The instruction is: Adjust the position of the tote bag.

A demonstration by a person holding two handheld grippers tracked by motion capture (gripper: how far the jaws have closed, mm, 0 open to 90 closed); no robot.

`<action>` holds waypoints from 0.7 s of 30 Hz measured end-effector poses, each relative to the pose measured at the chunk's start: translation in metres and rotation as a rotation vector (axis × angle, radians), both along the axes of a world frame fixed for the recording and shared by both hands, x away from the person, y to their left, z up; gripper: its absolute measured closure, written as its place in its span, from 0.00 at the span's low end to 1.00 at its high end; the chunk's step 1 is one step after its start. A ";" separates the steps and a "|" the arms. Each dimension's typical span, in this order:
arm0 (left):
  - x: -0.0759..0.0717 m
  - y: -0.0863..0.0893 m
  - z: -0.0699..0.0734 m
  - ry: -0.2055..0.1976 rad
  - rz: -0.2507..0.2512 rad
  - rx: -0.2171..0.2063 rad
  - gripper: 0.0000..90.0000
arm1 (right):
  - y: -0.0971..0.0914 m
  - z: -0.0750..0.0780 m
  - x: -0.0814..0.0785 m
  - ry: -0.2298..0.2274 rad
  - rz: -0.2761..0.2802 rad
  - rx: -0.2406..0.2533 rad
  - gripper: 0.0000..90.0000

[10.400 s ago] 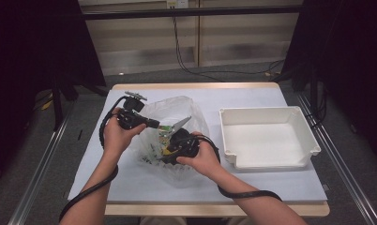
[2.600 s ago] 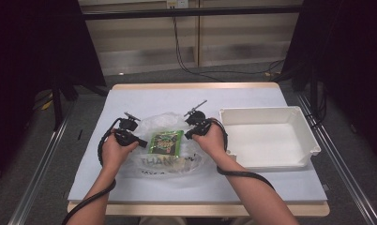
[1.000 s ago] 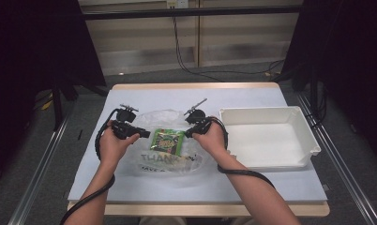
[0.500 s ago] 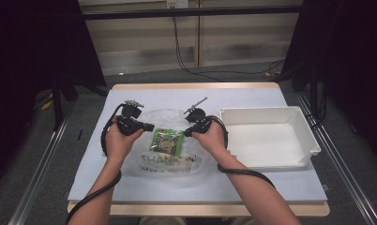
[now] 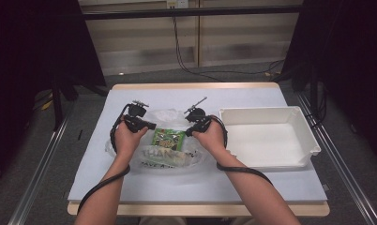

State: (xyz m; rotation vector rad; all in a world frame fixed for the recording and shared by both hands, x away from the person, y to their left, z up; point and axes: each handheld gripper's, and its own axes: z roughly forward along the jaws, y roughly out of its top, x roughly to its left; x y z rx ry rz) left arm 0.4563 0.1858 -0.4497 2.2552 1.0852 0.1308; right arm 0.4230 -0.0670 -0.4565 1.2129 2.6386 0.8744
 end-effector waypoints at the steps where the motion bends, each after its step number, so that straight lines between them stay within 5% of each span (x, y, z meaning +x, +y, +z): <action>1: 0.002 0.001 -0.001 0.003 -0.016 0.016 1.00 | 0.000 -0.001 0.001 0.002 -0.002 -0.004 0.91; 9: 0.007 0.005 -0.011 0.007 0.021 0.044 1.00 | 0.003 -0.007 0.004 0.014 -0.011 -0.027 0.91; 10: 0.005 0.003 -0.012 0.001 0.051 0.018 1.00 | 0.003 -0.009 0.005 0.020 -0.011 -0.030 0.91; 11: 0.006 0.005 -0.010 0.007 0.009 0.049 1.00 | 0.003 -0.010 0.005 0.021 -0.013 -0.024 0.91; 14: 0.000 0.007 -0.003 0.005 0.007 0.023 0.99 | 0.003 -0.009 0.005 0.023 -0.018 -0.018 0.91; 16: -0.005 0.006 0.002 0.014 0.042 -0.008 0.90 | 0.002 -0.007 0.005 0.016 -0.016 -0.010 0.91; 17: -0.005 0.009 0.005 0.018 0.012 0.009 0.87 | 0.002 -0.007 0.004 0.013 -0.014 -0.015 0.91; 20: -0.012 0.005 0.010 0.046 0.051 -0.061 0.80 | 0.001 -0.005 0.003 0.007 -0.009 -0.015 0.90; 21: -0.012 0.007 0.012 0.048 0.007 -0.021 0.77 | 0.002 -0.004 0.002 0.007 -0.010 -0.012 0.90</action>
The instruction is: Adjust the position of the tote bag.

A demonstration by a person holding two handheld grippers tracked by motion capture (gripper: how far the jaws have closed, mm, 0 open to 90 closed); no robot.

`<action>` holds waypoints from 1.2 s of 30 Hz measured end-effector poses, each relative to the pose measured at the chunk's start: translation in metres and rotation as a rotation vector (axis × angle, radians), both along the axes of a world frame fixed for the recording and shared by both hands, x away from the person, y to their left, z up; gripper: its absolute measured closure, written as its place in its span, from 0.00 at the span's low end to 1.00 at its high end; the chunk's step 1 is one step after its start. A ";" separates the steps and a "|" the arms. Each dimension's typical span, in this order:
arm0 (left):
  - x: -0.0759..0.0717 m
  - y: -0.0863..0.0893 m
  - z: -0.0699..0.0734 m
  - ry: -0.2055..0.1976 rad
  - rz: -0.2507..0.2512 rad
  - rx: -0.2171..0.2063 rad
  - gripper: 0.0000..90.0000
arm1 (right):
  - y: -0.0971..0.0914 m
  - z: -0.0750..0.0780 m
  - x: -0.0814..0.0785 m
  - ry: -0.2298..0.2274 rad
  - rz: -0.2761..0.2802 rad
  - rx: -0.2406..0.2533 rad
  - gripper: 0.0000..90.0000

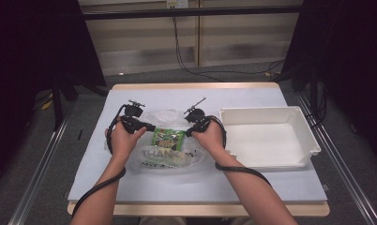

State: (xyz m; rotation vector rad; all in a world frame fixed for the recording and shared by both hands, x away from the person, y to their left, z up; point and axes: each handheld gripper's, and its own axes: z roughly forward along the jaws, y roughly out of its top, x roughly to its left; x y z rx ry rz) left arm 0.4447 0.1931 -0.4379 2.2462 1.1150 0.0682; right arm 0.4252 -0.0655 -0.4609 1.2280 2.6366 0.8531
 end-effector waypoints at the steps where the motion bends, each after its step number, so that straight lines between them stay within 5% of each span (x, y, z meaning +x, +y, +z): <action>1: -0.002 -0.002 0.001 0.009 -0.005 -0.005 0.74 | 0.000 0.000 0.000 -0.002 0.002 -0.001 0.90; 10: -0.007 -0.008 -0.016 0.095 -0.017 -0.014 0.64 | 0.000 0.001 -0.003 0.002 0.004 -0.004 0.90; 14: -0.008 -0.010 -0.024 0.133 -0.021 -0.038 0.73 | -0.001 -0.001 -0.002 -0.002 0.009 -0.007 0.89; 18: -0.010 -0.015 -0.020 0.101 -0.063 0.013 0.83 | -0.001 -0.002 -0.002 0.010 0.007 -0.008 0.89; 23: -0.015 -0.010 -0.014 0.080 -0.081 0.018 0.95 | -0.001 -0.002 -0.002 0.018 0.006 -0.011 0.87; 25: -0.019 -0.006 -0.011 0.051 -0.070 0.015 0.97 | -0.001 0.000 -0.003 0.021 0.019 -0.029 0.84; 28: -0.026 -0.004 -0.006 0.020 -0.014 -0.053 0.98 | -0.001 0.002 -0.005 0.015 0.039 -0.042 0.80; 36: -0.032 0.003 0.009 -0.038 -0.025 -0.053 0.98 | -0.001 0.019 -0.017 0.025 0.068 0.020 0.59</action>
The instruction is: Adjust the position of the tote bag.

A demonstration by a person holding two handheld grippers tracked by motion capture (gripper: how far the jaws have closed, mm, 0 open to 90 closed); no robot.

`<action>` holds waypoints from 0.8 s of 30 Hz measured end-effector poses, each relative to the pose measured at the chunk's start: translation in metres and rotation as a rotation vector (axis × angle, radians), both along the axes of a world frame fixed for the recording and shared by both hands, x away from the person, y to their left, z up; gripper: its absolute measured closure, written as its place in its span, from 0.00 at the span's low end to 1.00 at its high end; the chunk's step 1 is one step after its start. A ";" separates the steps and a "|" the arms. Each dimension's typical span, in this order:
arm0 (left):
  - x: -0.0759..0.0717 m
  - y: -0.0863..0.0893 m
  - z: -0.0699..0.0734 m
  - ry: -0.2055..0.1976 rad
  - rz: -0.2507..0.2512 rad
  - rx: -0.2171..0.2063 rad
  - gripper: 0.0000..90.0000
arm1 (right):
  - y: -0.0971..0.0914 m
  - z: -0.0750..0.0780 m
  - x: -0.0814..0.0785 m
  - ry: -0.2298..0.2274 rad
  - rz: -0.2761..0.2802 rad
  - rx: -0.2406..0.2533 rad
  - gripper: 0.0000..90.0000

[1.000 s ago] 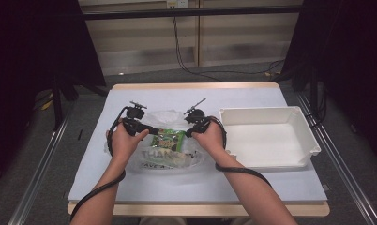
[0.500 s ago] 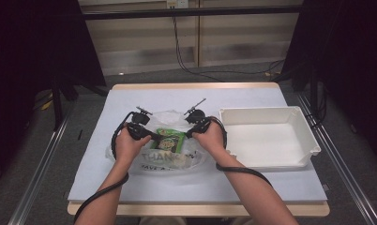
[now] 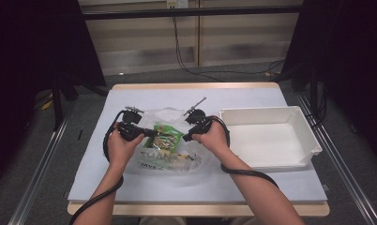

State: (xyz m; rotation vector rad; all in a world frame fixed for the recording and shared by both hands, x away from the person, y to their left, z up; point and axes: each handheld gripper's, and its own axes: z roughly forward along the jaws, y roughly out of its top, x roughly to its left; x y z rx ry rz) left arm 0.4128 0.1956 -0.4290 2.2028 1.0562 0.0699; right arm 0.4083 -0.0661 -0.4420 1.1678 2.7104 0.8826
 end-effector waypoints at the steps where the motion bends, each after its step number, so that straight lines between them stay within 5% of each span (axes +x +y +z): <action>1: 0.000 0.000 0.000 -0.002 0.001 -0.002 0.98 | 0.000 0.002 -0.001 0.000 0.012 -0.002 0.57; 8: -0.004 0.000 0.002 -0.026 0.024 -0.014 0.98 | 0.002 0.012 -0.007 0.023 0.056 0.030 0.44; 15: -0.009 0.000 0.009 -0.063 -0.047 -0.017 0.98 | 0.008 0.015 -0.007 0.062 0.073 0.076 0.35; 21: -0.017 0.001 0.012 -0.102 -0.076 -0.073 0.99 | 0.014 0.009 -0.002 0.090 0.095 0.106 0.32; 24: -0.020 0.001 0.013 -0.108 -0.083 -0.086 0.99 | 0.017 0.010 0.001 0.120 0.100 0.142 0.41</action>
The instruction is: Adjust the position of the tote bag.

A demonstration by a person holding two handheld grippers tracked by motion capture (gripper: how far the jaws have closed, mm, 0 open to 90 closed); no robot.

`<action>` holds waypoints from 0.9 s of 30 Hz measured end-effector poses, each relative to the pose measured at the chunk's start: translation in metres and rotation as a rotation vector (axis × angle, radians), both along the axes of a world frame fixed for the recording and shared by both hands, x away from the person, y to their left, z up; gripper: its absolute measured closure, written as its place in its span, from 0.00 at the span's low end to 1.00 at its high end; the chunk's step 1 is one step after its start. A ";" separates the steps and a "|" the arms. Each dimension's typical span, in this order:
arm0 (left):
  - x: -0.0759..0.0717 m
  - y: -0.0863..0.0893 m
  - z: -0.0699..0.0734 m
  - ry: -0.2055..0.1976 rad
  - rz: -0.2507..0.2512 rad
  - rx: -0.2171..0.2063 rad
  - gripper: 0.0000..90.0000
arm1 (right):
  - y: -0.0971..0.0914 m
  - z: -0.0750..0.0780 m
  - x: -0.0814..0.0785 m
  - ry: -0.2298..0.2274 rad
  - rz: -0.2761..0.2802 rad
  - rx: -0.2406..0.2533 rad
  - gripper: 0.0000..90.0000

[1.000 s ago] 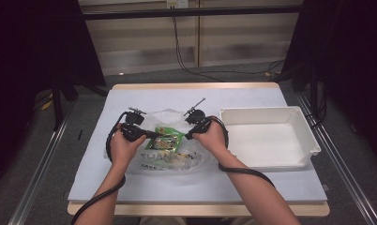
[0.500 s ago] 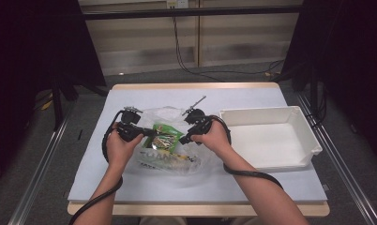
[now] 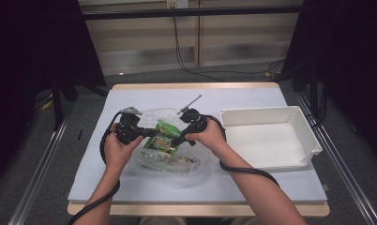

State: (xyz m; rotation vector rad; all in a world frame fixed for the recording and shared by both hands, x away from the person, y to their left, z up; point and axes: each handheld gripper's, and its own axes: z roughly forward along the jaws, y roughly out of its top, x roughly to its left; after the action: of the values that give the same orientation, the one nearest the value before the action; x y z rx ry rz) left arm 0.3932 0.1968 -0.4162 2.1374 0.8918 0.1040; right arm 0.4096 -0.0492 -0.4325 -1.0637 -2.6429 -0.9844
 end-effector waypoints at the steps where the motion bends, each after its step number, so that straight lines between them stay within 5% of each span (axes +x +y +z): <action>1: -0.001 0.001 0.000 -0.004 0.001 0.005 0.98 | 0.000 0.001 0.000 0.004 0.009 0.010 0.49; 8: -0.008 0.005 0.004 0.004 0.027 -0.011 0.95 | 0.003 0.016 -0.004 0.027 0.065 0.032 0.80; 13: -0.012 0.011 0.009 0.009 0.097 -0.036 0.64 | 0.002 0.031 -0.008 -0.017 0.097 -0.043 0.81; 23: -0.017 0.009 0.009 0.032 0.076 0.038 0.31 | 0.004 0.045 -0.018 -0.113 0.192 -0.122 0.81; 27: -0.021 0.008 0.009 0.024 0.058 0.053 0.26 | 0.007 0.052 -0.022 -0.167 0.233 -0.147 0.81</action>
State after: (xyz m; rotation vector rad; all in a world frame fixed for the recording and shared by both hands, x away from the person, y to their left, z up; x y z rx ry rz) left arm 0.3719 0.2051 -0.4072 2.1665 0.9753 0.1336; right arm 0.3871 -0.0421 -0.3802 -0.7026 -2.9291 -0.8771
